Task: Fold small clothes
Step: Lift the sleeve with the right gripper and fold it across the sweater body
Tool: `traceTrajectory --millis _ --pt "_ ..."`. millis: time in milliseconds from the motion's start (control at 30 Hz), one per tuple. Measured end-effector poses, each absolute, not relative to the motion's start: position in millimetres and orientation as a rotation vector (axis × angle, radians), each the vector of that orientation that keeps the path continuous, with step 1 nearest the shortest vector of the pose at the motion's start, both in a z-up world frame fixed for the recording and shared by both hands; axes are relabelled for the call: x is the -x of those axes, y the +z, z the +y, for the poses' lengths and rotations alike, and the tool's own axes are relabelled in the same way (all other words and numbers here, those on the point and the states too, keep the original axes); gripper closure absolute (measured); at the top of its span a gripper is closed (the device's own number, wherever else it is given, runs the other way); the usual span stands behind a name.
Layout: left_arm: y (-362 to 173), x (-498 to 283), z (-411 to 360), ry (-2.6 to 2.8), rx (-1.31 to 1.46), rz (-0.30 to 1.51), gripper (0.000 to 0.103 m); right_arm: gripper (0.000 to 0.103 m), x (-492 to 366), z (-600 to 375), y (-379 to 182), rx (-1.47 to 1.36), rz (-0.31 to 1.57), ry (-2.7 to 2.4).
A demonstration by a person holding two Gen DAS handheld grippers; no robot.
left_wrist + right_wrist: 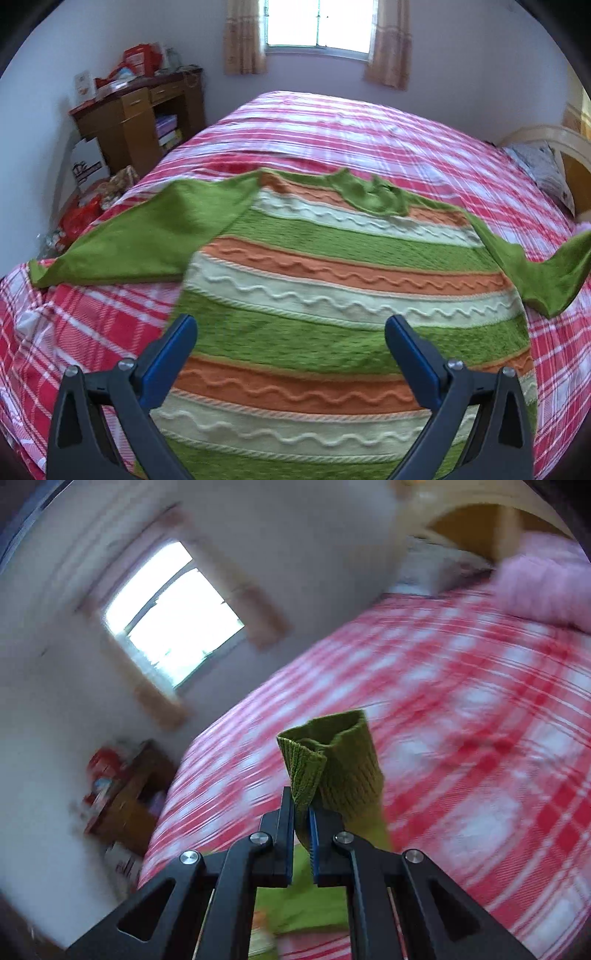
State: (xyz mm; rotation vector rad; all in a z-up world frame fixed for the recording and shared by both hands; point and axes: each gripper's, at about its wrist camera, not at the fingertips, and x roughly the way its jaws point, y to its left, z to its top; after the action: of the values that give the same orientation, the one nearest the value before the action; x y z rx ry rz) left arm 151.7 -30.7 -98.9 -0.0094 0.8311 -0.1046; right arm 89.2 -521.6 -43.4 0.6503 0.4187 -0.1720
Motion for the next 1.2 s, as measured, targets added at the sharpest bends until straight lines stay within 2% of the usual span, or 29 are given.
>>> traceTrajectory --millis 133,300,600,800,900,933,967,1000,1033,1100,1133,1167,1200 --pt "-100 -152 -6 -0.064 0.040 0.822 0.000 0.097 -138 -439 -40 -0.622 0.472 -0.006" --pt "-101 -152 27 -0.017 0.056 0.807 0.000 0.097 -197 -336 -63 -0.593 0.544 0.152" --pt "-107 -156 88 0.089 0.087 0.776 0.000 0.097 -274 -175 -159 -0.486 0.707 0.265" --pt "-120 -163 113 0.132 0.115 0.797 0.000 0.096 -300 -126 -214 -0.420 0.782 0.318" --pt "-122 -163 118 0.139 0.113 0.799 0.000 0.088 -303 -109 -228 -0.390 0.848 0.385" --pt "-122 -163 117 0.140 0.112 0.798 0.000 0.072 -303 -109 -227 -0.408 0.844 0.415" --pt "-122 -164 117 0.137 0.111 0.798 0.000 0.060 -299 -111 -223 -0.434 0.839 0.455" --pt "-122 -163 117 0.135 0.110 0.798 0.000 0.042 -297 -113 -218 -0.463 0.839 0.507" --pt "-122 -164 117 0.134 0.108 0.801 0.000 0.038 -294 -115 -213 -0.475 0.833 0.527" --pt "-121 -164 116 0.130 0.111 0.800 0.000 0.038 -284 -128 -199 -0.497 0.769 0.533" --pt "-121 -164 116 0.131 0.114 0.799 0.000 0.049 -282 -133 -196 -0.491 0.750 0.495" --pt "-121 -165 115 0.131 0.118 0.800 0.000 0.064 -283 -136 -194 -0.467 0.745 0.445" --pt "-121 -165 115 0.131 0.122 0.801 0.000 0.089 -287 -138 -194 -0.424 0.761 0.390"
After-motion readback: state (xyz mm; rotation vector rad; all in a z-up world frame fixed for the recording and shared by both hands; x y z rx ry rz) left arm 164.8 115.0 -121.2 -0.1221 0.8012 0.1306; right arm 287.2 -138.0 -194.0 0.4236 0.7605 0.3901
